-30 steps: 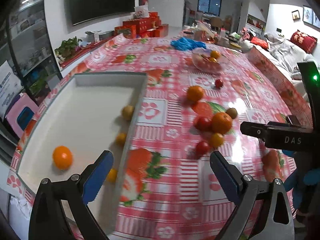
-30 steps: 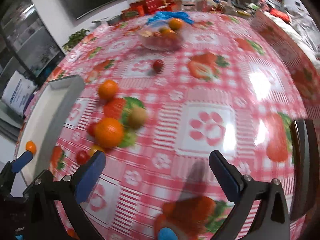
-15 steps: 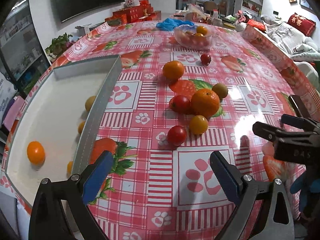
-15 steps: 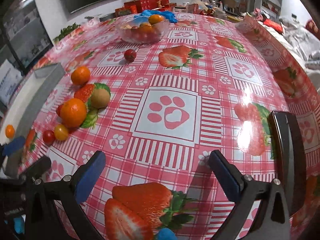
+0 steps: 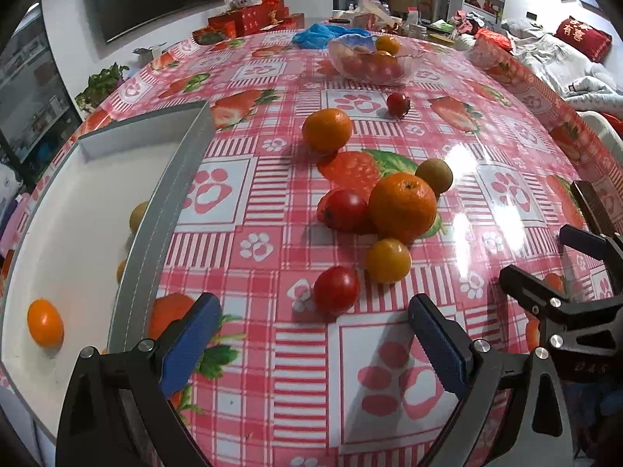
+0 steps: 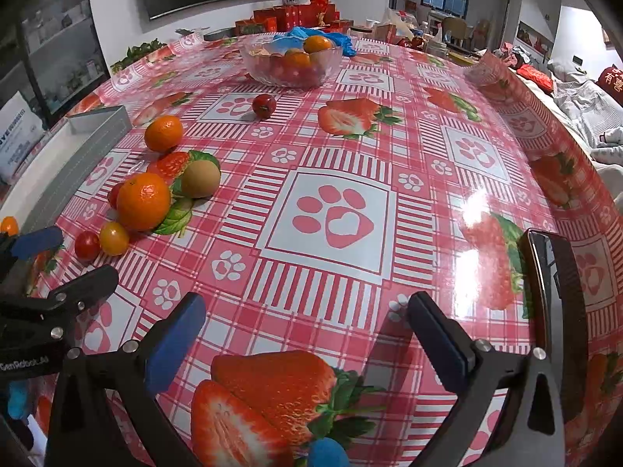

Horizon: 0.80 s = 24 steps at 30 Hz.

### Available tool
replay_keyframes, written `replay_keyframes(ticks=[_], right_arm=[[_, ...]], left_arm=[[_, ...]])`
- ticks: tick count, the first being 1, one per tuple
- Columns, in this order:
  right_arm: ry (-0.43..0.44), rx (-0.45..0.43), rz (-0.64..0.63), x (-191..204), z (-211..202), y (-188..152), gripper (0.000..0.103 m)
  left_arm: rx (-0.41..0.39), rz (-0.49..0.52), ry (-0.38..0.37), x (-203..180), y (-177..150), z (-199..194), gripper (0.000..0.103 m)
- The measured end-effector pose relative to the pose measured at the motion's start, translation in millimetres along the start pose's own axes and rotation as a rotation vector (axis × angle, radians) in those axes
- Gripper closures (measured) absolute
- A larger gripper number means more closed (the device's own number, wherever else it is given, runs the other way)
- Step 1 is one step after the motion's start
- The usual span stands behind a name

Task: Organize fruits
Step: 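Grasp the red cherry tomato with the left gripper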

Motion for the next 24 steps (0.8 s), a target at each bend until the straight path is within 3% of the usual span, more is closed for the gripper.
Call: replay_keyframes(ticks=[3,10,13,15,24], right_arm=[[0.000,-0.001,0.000,-0.2,0.2,-0.1,0.000],[-0.001,-0.002,0.001,-0.1,-0.4,0.2,0.000],[-0.001,-0.003,0.001,-0.2,-0.3,0.2,0.000],[-0.001,-0.003,0.001,-0.1,-0.3,0.1,0.000],[-0.002,-0.002,0.001,-0.2,-0.1,-0.1,0.000]], left_arm=[[0.002,0.002,-0.007,0.6,2.3,1.0,0.006],[0.007,0.078,-0.074,-17.4,2.0,-5.1,0.055],[0.012,0.114,-0.100,-27.6,0.8,-6.4,0.073],[0.013,0.124,-0.116,-31.4,-0.3,-7.0,0.079],[0.009,0.119,-0.114,-25.8,-11.9,-15.1,0.079]])
Point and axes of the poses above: each gripper's, at about its wrist camera, not at the fingertips, and z roughly the way its jaws point, x to its left, y to its top, the point moved 10 cm from there along z, roughly the way its jaws point, and after that the axes turned 14 degrees about -z, right-handed, at the moved point
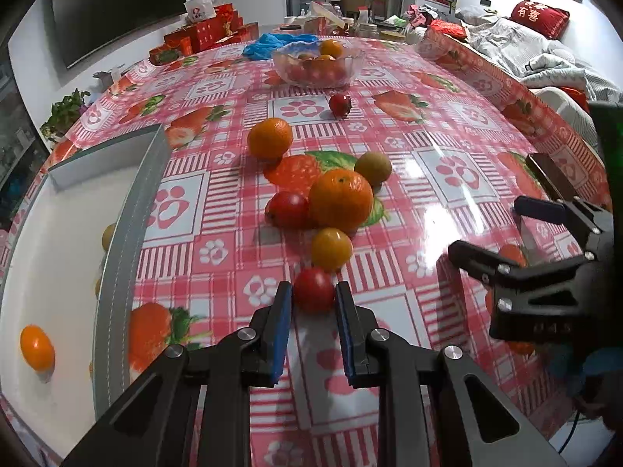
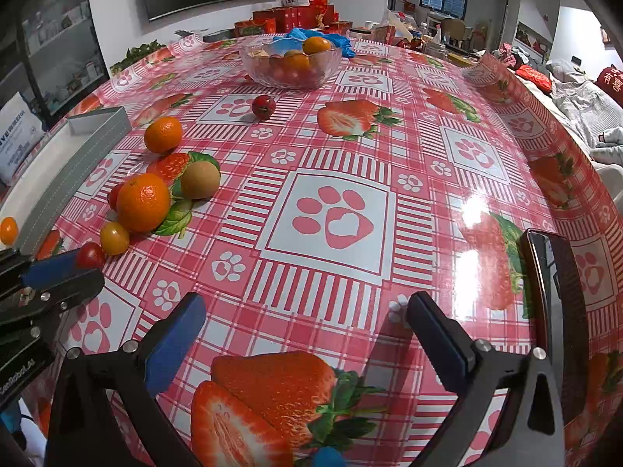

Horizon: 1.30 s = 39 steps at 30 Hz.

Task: Organize fruits
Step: 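Grasp the red cherry tomato with the left gripper, then grasp the brown kiwi with the right gripper while the left holds the red tomato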

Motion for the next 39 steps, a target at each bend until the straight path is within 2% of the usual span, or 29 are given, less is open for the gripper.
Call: replay_keyframes(ticks=[12,22,29,35,39], right_arm=[[0.000,-0.001,0.000,0.1,0.1,0.0,0.000],[0.001,0.017,0.005,0.5,0.4,-0.2,0.000],[0.035,0.033,-0.043,20.0,2.9,7.5,0.000],[0.043,0.042,-0.043,20.8,10.1,17.5,0.000],[0.078,0.023,-0.061,32.6,8.3,22.3,0.000]], left_arm=[[-0.010,-0.017,0.027,4.2,5.4,2.9,0.079],[-0.016,-0.050,0.003,7.5,3.4,0.1,0.082],[-0.019,-0.049,0.021,16.9,-10.2,-10.5,0.082],[-0.022,-0.049,0.028,22.1,-19.4,-17.1,0.082],[-0.025,-0.062,0.026,23.7,-19.8,-17.3,0.082]])
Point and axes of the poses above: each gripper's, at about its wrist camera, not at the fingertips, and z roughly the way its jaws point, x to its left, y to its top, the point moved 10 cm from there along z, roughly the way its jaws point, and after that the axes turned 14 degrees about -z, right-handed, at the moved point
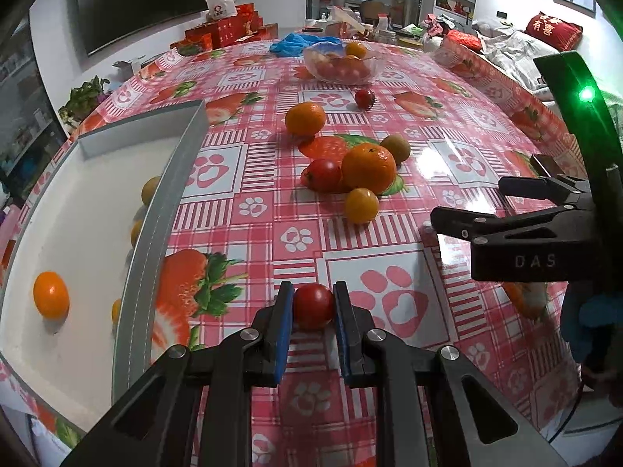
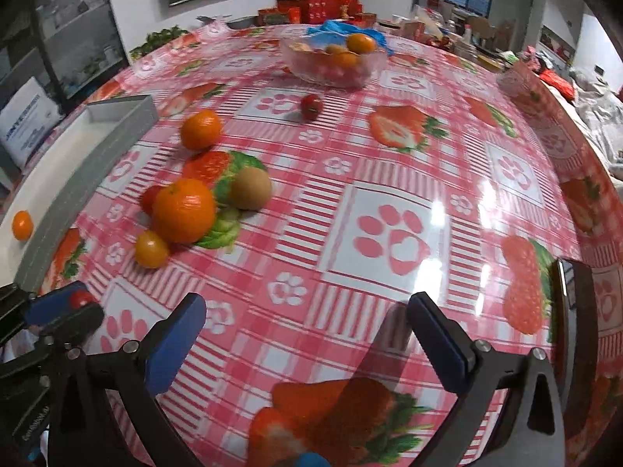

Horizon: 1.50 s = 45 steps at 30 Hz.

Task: Organize fruits
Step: 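Grasp the brown kiwi with the right gripper while the left holds the red tomato, then carry kiwi and red tomato into the white tray and open both grippers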

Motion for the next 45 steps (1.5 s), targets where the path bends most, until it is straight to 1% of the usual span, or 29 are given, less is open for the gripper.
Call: replay_keyframes(ticks=[6,11,15,16,17,18,21,23,24,25,26,28,31,35,40,45], right_arm=[[0.016,-0.009,0.004,3.8,4.9,10.6,0.000],[-0.034,0.004,-0.022,-5.6,14.9,18.0,0.000],[-0.034,-0.007,-0.038,-6.8,19.6,28.2,0.002],[-0.031,-0.012,-0.042,-6.3,20.5,31.1,0.003],[-0.026,-0.018,-0.051,-5.1,21.6,35.3,0.008],[-0.010,-0.022,-0.058,-2.0,23.8,39.7,0.010],[0.002,-0.032,-0.076,3.3,27.4,48.4,0.016],[0.013,-0.040,-0.088,7.4,29.0,54.6,0.027],[0.020,-0.044,-0.093,9.8,29.2,57.2,0.031],[0.026,-0.048,-0.099,12.2,29.0,59.5,0.041],[0.036,-0.053,-0.108,15.4,28.5,61.6,0.055],[0.051,-0.062,-0.121,21.1,26.7,64.0,0.072],[0.068,-0.066,-0.104,21.7,23.7,61.2,0.072],[0.134,-0.076,-0.041,14.1,12.5,51.0,0.072],[0.139,-0.085,-0.017,4.0,-2.3,41.8,0.072],[0.160,-0.095,-0.003,3.1,-14.8,41.8,0.072]], left_arm=[[0.000,-0.006,-0.004,0.6,-0.2,-0.1,0.082],[-0.001,-0.003,-0.003,0.9,-0.3,-0.3,0.082],[-0.001,-0.003,-0.003,0.7,-0.5,-0.1,0.082],[-0.001,-0.003,-0.003,0.7,-0.5,-0.1,0.082],[-0.001,-0.003,-0.002,0.8,-0.4,-0.1,0.082],[-0.001,-0.003,-0.002,0.9,-0.4,-0.1,0.082],[0.000,-0.005,-0.003,0.9,-0.4,0.1,0.082],[0.002,-0.006,-0.003,0.9,-0.5,0.0,0.082],[0.003,-0.007,-0.003,0.7,-0.6,-0.2,0.082],[0.004,-0.008,-0.002,0.9,-0.5,-0.1,0.082],[0.005,-0.010,-0.002,0.8,-0.4,0.0,0.082],[0.005,-0.010,0.001,0.4,-0.2,0.0,0.082],[0.006,-0.009,0.004,0.0,-0.3,0.2,0.082],[0.010,-0.013,0.003,0.5,-0.2,0.5,0.082],[0.021,-0.036,-0.010,0.4,0.2,-1.6,0.082],[-0.005,-0.037,-0.014,-0.9,5.9,-12.8,0.082]])
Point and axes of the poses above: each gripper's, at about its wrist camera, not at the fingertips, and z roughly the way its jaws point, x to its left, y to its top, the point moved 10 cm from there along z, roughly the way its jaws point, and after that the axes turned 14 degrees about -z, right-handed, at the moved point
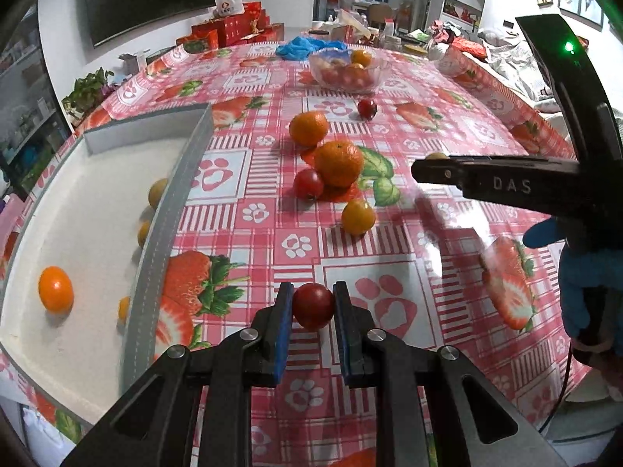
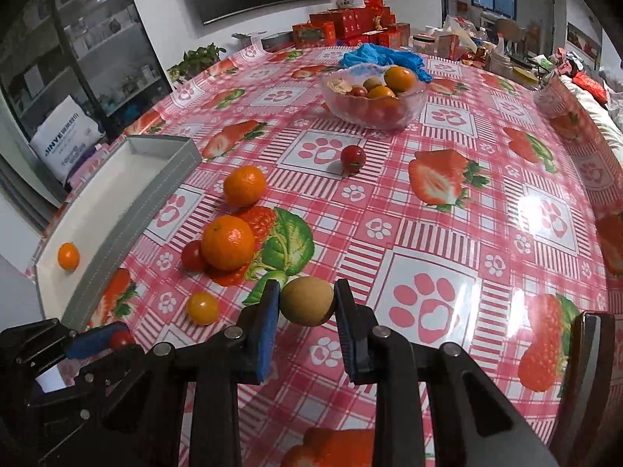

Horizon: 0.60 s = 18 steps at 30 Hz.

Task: Organize fruits
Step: 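Carry kiwi and red tomato into the white tray and open both grippers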

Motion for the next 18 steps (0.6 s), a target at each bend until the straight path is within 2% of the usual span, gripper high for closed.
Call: replay_keyframes(ticks=[10,18], right_arm=[[0.020,-0.026,-0.046,23.4,-15.7,20.6,0.072],[0.049,-0.039,-0.100,57.0,-16.9,51.4,0.072]], left_arm=[[-0.061,-0.034,0.001,16.5,25.3,-23.5,0.082],[-0.142,-0.089,0.055,65.5,58.5,-44.6,0.082]])
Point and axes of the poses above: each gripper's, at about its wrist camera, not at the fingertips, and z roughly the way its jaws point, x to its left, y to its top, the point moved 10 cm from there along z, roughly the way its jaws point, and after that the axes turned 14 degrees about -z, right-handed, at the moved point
